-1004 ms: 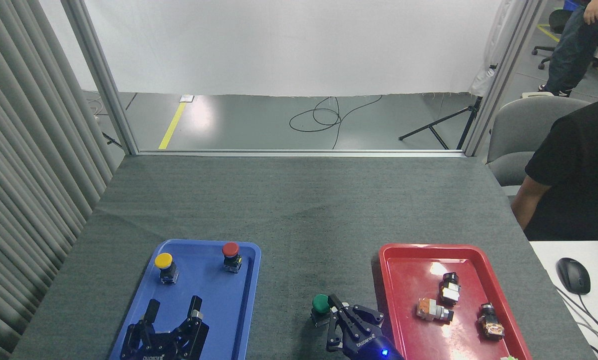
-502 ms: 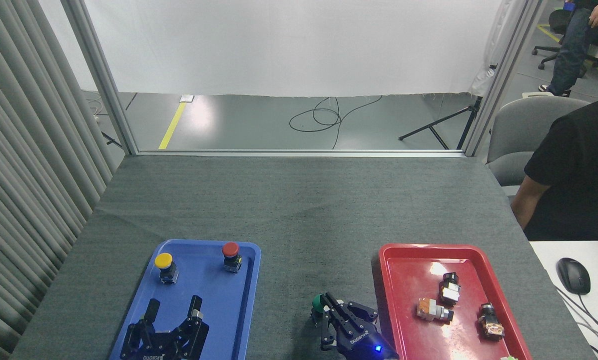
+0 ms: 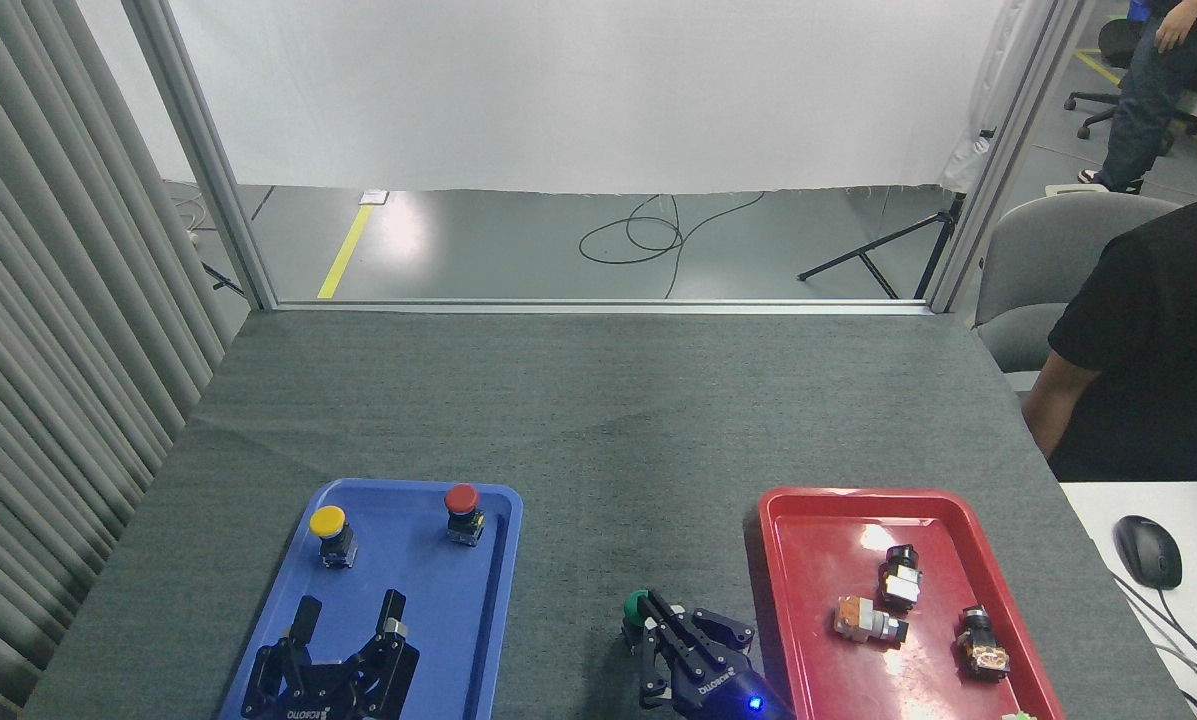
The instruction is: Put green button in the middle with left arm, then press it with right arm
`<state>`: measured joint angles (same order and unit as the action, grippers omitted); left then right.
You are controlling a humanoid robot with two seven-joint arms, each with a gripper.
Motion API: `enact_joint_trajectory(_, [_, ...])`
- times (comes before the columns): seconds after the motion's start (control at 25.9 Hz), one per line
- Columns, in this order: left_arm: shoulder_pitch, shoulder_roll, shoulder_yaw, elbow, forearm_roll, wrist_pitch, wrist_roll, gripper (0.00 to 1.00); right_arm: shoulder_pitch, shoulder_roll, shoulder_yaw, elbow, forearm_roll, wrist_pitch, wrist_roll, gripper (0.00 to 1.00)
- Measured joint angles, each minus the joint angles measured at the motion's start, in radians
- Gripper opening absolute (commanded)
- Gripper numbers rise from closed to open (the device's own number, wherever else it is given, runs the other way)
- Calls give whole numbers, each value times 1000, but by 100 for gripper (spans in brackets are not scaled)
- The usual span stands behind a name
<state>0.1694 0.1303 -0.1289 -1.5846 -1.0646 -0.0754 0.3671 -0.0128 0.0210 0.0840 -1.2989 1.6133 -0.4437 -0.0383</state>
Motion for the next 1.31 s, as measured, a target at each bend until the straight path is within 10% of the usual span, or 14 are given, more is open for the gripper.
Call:
enact_joint_trajectory(0.58, [1, 1, 0, 0, 0, -3, -1, 99, 2, 4, -2, 8, -18, -4, -2, 17])
enact_joint_trajectory(0.93, [-2, 1, -1, 1, 0, -3, -1, 99, 3, -20, -9, -111, -148, -4, -14, 23])
enact_joint_trajectory(1.04, [-2, 1, -2, 2, 0, -4, -1, 99, 17, -35, -33, -166, -166, -4, -34, 44])
enact_joint_trajectory(1.12, [0, 1, -3, 2, 0, -6, -1, 99, 38, -43, -68, -204, -171, -11, -50, 100])
enact_joint_trajectory(1.31, [8, 4, -3, 1, -1, -25, 0, 99, 83, -54, -232, -250, -175, -85, -101, 100])
